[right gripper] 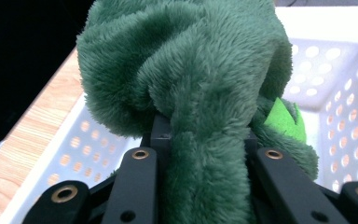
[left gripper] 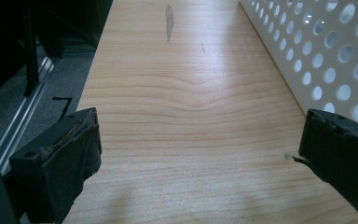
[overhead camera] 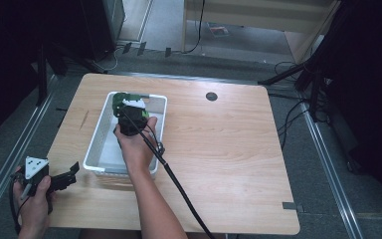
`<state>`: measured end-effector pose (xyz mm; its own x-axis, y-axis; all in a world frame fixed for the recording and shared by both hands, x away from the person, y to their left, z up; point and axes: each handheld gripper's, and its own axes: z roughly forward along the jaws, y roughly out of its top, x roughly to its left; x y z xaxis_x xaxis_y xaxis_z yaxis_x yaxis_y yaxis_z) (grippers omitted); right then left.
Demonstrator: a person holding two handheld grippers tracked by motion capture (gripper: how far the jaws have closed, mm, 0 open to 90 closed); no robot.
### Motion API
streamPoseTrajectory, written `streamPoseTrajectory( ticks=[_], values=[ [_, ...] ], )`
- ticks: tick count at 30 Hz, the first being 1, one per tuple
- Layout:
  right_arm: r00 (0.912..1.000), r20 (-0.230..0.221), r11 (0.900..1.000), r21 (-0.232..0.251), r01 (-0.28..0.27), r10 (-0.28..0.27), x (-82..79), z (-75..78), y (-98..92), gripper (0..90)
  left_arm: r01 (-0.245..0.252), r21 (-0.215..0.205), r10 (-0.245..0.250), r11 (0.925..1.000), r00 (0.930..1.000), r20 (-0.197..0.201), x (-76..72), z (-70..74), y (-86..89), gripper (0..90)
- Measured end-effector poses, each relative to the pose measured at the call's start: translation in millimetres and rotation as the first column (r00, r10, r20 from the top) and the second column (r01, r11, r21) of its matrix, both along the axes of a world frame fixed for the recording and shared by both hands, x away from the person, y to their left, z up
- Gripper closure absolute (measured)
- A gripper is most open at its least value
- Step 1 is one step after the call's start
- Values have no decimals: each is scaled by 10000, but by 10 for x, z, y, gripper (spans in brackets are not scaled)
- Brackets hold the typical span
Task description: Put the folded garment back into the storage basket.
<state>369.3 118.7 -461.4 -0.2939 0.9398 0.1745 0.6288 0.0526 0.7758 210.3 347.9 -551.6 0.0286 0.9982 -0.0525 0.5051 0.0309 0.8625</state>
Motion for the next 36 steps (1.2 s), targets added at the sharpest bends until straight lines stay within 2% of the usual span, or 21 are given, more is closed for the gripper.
streamPoseTrajectory(
  ticks=[5,12,19,24,27,29,33,36],
  values=[
    [9998,-142,9997,-195,131,-134,42,-66,-2,701,-21,6,21,10000,10000,-14,0,0,1,0],
    [9991,-419,9997,241,15,-5,90,-120,-15,685,-30,8,30,10000,10000,-24,1,0,1,0],
    [9985,-538,9999,-162,35,-44,112,-194,8,677,-71,5,71,10000,10000,-38,1,0,5,0],
    [9989,-453,9999,-91,-143,139,126,-226,-3,653,-80,9,80,10000,10000,-22,0,0,4,0],
    [9981,-589,9988,-443,-223,197,129,-252,10,634,-89,15,89,10000,10000,-35,1,0,2,0],
    [9981,-607,9988,-451,-173,145,129,-267,14,627,-91,25,91,10000,10000,-38,1,1,2,0],
    [9951,-984,9993,-370,38,-74,148,-307,20,540,-96,19,96,10000,10000,-23,1,0,1,0],
    [9945,-1049,9997,-246,15,-40,153,-324,28,478,-75,-3,75,10000,10000,-35,0,0,6,0]
  ],
)
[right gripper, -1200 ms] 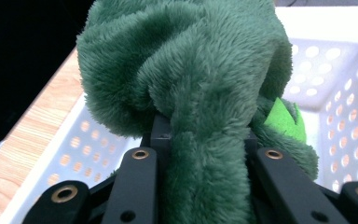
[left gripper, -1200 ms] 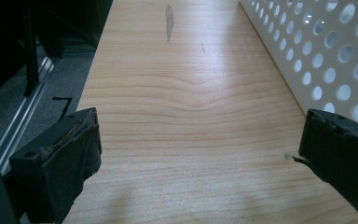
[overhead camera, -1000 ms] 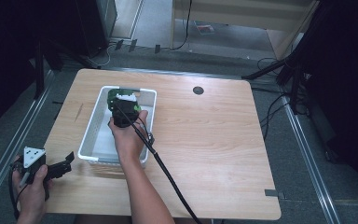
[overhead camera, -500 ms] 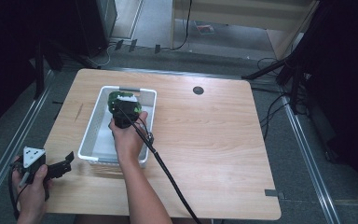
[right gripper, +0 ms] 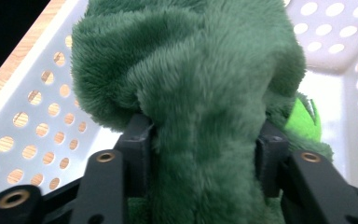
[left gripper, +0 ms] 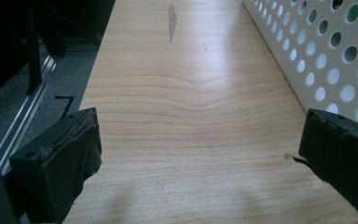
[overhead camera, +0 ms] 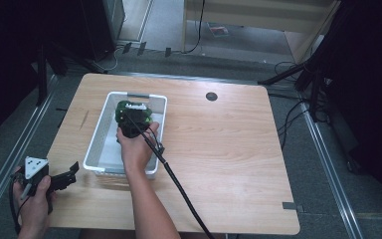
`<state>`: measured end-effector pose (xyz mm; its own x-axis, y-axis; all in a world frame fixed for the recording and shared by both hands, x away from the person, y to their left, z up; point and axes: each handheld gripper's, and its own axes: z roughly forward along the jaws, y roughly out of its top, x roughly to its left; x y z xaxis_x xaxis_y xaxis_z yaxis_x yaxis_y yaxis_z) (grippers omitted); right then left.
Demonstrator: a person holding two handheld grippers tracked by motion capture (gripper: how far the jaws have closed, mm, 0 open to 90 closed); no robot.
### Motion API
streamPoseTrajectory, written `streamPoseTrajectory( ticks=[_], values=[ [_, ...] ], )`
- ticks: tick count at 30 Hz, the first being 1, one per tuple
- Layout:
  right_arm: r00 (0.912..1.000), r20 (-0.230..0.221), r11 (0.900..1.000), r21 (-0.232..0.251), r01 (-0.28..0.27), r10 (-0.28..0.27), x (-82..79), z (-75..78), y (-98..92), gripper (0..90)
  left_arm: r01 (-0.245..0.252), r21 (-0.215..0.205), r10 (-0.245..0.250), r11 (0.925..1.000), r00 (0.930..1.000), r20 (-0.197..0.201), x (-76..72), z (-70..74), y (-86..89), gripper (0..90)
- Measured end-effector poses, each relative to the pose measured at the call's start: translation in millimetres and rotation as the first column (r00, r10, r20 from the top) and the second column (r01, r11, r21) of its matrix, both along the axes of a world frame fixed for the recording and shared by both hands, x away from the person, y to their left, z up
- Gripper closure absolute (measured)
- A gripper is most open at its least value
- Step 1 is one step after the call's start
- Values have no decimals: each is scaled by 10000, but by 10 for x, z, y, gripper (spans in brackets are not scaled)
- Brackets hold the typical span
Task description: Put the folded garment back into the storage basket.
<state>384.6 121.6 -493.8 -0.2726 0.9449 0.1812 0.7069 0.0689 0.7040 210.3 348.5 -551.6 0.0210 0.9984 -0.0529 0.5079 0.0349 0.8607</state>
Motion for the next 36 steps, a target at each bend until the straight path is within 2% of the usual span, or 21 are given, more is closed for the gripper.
streamPoseTrajectory(
  ticks=[3,5,8,10,15,17,23,29,36],
  values=[
    [9998,75,9997,164,-182,180,0,13,-1,367,-5,-39,4,10000,10000,-16,1,0,3,0],
    [9996,105,9986,465,-251,246,0,41,-10,258,-6,-30,6,10000,10000,-15,1,0,2,0],
    [9990,229,9978,537,-395,384,-11,83,-17,133,-22,-65,22,10000,10000,-8,1,0,2,0],
    [9992,283,9981,526,-311,296,-27,118,-29,122,-14,-51,14,10000,10000,-11,2,-1,3,0],
    [9980,474,9961,747,-464,430,-62,221,-57,19,-9,-36,9,10000,10000,-20,2,0,3,0],
    [9970,501,9936,933,-634,589,-79,270,-69,0,-19,-52,19,10000,10000,-19,2,0,3,0],
    [9921,1148,9978,362,-550,505,-172,419,-139,0,-5,-58,5,10000,10000,-23,2,0,3,0],
    [9876,1498,9951,791,-590,467,-241,565,-309,0,8,-38,-8,10000,10000,-15,1,0,2,0],
    [9840,1769,9968,733,-327,193,-278,627,-571,0,24,-3,-25,10000,10000,-55,1,1,1,0]
  ],
)
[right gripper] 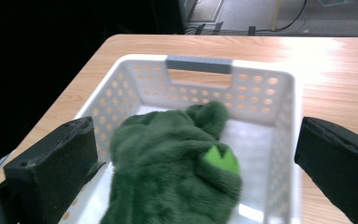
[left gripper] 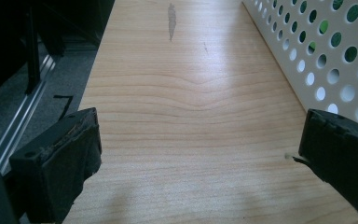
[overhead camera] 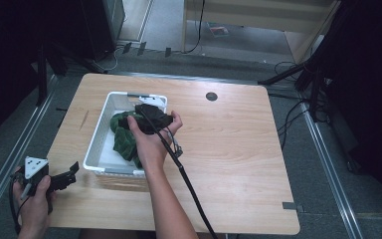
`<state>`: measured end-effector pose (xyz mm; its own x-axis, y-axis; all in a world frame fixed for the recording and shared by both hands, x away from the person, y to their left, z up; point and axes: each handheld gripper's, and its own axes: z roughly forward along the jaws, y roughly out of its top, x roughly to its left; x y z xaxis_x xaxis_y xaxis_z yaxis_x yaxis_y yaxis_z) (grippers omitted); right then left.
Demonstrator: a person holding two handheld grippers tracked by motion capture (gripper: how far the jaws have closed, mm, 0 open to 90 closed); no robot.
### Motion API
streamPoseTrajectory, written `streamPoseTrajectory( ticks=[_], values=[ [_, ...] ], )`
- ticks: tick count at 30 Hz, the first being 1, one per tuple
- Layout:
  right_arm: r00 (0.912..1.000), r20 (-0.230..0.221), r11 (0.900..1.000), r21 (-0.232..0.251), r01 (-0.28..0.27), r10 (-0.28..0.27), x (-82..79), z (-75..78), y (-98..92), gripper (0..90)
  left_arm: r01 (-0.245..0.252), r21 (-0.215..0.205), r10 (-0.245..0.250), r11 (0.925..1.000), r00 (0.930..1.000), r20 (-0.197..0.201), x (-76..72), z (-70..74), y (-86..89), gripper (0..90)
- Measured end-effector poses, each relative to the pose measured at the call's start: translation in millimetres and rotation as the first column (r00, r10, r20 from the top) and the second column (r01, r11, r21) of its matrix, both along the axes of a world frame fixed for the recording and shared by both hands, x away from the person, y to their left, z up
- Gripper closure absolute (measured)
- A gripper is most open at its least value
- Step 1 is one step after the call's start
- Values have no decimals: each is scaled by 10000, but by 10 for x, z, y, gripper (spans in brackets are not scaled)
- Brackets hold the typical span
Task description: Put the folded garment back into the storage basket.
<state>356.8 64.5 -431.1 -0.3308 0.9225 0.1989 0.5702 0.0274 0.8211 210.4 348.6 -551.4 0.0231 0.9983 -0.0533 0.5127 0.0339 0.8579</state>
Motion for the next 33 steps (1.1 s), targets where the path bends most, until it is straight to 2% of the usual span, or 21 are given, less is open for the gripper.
streamPoseTrajectory(
  ticks=[6,20,33],
  values=[
    [9991,251,9991,-249,337,-330,-27,-2,-257,0,13,-53,-13,10000,10000,-14,1,0,4,0],
    [9917,356,9911,-456,1254,-1239,-69,-48,-885,0,12,2,-12,10000,10000,-38,5,-1,-1,0],
    [9828,313,9817,-520,1832,-1818,-123,-170,-1298,0,37,-35,-38,10000,10000,-33,5,-1,2,0]
  ],
)
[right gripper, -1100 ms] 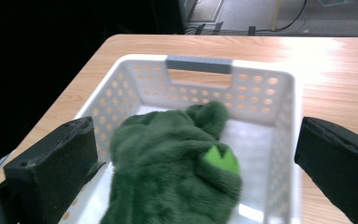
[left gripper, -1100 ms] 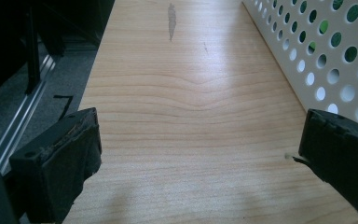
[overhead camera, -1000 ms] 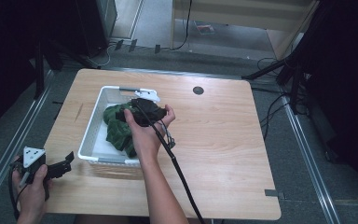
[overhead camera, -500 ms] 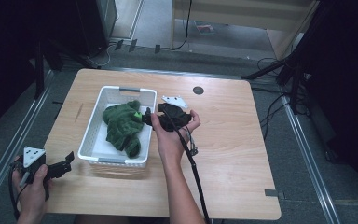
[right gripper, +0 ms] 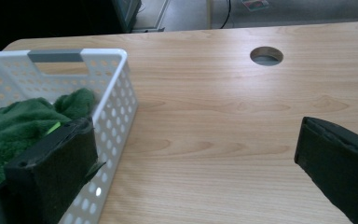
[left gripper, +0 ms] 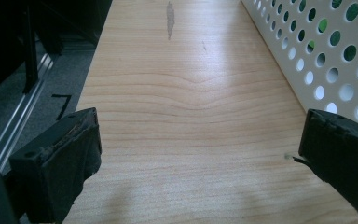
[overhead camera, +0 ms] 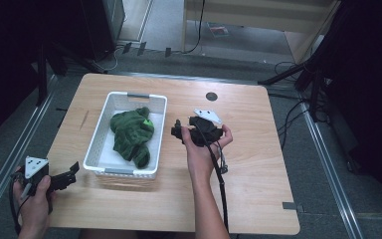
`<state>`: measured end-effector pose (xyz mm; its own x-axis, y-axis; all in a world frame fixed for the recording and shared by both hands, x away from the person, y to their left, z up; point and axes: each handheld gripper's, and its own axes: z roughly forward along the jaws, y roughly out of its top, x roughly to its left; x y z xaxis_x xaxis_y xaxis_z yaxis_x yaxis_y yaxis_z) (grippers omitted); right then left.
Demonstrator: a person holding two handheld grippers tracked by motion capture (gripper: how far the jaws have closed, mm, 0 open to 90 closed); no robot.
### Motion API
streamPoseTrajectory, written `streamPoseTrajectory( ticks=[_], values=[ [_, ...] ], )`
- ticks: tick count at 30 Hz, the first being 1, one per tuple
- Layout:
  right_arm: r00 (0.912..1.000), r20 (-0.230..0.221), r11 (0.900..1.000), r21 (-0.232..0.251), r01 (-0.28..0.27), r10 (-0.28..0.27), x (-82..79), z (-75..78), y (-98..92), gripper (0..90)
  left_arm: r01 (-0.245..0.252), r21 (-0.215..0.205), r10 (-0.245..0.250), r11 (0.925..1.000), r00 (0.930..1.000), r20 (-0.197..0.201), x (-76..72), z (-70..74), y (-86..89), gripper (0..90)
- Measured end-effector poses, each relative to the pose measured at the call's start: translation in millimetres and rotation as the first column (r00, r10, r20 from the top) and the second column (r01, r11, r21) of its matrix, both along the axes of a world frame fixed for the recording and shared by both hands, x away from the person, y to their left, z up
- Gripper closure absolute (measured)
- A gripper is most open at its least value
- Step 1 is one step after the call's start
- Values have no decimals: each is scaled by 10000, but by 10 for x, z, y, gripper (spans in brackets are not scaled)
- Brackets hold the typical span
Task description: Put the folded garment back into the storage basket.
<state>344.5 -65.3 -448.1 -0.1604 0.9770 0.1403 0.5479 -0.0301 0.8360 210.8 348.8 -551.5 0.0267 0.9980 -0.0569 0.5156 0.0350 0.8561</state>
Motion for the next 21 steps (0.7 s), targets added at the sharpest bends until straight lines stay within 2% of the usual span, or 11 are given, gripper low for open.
streamPoseTrajectory(
  ticks=[21],
  values=[
    [9958,93,9957,-136,917,-915,-183,-166,-729,0,43,43,-43,10000,10000,-27,0,0,-9,0]
  ],
)
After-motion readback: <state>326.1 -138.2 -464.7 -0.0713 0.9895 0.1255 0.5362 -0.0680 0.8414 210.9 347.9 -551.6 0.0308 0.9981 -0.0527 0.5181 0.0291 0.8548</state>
